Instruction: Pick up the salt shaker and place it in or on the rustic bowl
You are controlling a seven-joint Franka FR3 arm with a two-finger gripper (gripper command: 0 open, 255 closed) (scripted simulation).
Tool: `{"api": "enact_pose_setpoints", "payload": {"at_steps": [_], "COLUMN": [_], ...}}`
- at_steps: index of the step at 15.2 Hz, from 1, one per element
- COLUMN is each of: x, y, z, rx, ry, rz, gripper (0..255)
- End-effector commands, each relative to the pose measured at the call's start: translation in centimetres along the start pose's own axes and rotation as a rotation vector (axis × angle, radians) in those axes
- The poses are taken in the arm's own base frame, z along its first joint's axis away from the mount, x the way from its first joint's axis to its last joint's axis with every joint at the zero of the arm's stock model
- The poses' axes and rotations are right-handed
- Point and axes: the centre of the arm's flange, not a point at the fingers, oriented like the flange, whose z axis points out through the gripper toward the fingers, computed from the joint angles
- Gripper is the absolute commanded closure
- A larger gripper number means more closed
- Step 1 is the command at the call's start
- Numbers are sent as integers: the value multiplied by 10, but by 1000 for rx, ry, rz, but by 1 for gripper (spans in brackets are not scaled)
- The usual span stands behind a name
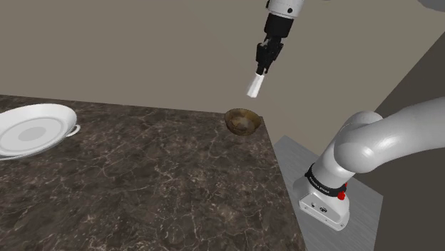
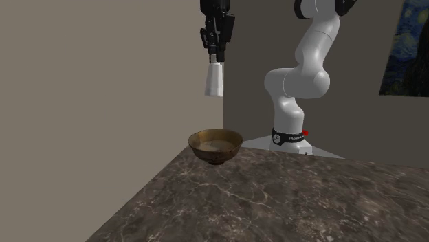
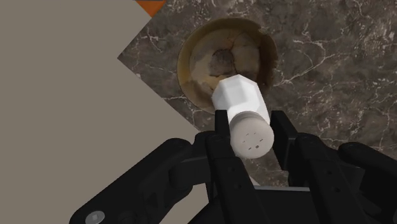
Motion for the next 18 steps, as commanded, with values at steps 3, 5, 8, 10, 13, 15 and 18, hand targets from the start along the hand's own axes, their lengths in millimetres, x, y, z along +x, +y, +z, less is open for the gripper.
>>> {"api": "enact_pose_setpoints", "payload": {"at_steps": [3, 5, 8, 10, 13, 15, 18], "x": [-3, -3, -3, -3, -3, -4, -4], "y": [5, 6, 8, 9, 10, 11, 12], "z": [17, 28, 43, 54, 70, 80, 96], "rx": [0, 0, 0, 0, 0, 0, 0], "ry": [-1, -1, -1, -1, -1, -1, -1], "rz": [-1, -1, -1, -1, -1, -1, -1], "gripper": [255, 255, 255, 255, 255, 255, 255]}}
